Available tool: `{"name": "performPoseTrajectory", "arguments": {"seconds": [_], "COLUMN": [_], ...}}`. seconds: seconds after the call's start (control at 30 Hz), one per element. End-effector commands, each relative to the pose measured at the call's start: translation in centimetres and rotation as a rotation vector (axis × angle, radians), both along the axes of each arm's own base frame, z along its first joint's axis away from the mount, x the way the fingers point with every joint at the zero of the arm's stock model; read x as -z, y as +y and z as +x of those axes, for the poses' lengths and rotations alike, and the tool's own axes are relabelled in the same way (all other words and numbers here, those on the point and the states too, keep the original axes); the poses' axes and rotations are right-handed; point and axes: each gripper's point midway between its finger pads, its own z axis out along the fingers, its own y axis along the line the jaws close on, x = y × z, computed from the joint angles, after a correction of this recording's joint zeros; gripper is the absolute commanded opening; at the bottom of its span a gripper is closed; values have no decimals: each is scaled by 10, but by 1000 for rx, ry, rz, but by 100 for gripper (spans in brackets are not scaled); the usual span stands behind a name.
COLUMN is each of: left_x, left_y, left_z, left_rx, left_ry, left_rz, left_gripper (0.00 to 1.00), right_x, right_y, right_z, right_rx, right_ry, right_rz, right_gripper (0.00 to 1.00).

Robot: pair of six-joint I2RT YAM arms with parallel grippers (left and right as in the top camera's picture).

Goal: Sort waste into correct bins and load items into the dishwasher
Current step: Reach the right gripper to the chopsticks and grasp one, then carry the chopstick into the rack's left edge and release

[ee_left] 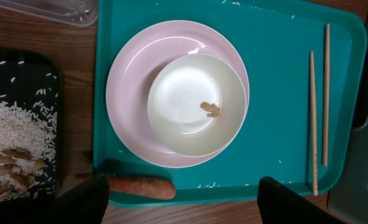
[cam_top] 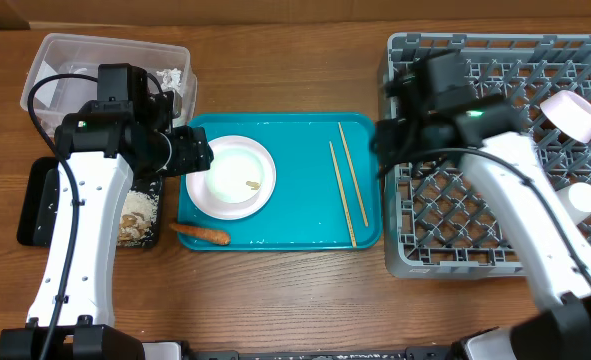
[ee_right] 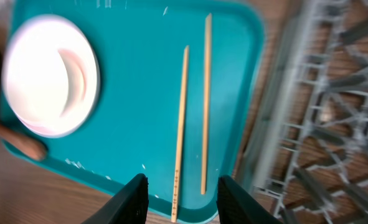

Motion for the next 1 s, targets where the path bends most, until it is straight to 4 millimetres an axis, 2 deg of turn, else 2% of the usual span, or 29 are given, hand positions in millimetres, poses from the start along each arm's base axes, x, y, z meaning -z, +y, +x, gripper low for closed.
{"name": "performPoseTrajectory", "arguments": {"seconds": [0.0, 0.17, 0.43, 0.7, 0.77, 0.87, 0.93, 0.97], "left_x": [-5, -5, -5, -4, -4, -4, -4, -4], "left_y": [-2, -2, -2, -2, -2, -2, -2, -2], "left_z": [0, 0, 0, 0, 0, 0, 0, 0], "left_rx": [1, 1, 1, 1, 2, 1, 1, 1], "left_ry": [-9, -8, -9, -8, -8, -7, -7, -7], "left_rz": [3, 2, 3, 3, 3, 2, 3, 3], "left_gripper": [78, 78, 79, 79, 79, 79, 79, 79], "right_x": [36, 75, 129, 171, 175, 179, 180, 180], "right_y": [15, 35, 40, 51, 52, 52, 51, 51], "right_z": [-1, -4, -6, -23, -25, -26, -25, -26], "right_rx": [-78, -120, -118, -165, -170, -165, -141, -133], "right_ry": [39, 120, 241, 347, 355, 362, 364, 368], "right_rz": [-131, -164, -209, -250, -256, -258, -263, -262], "right_gripper": [39, 41, 41, 40, 39, 33, 23, 15]}}
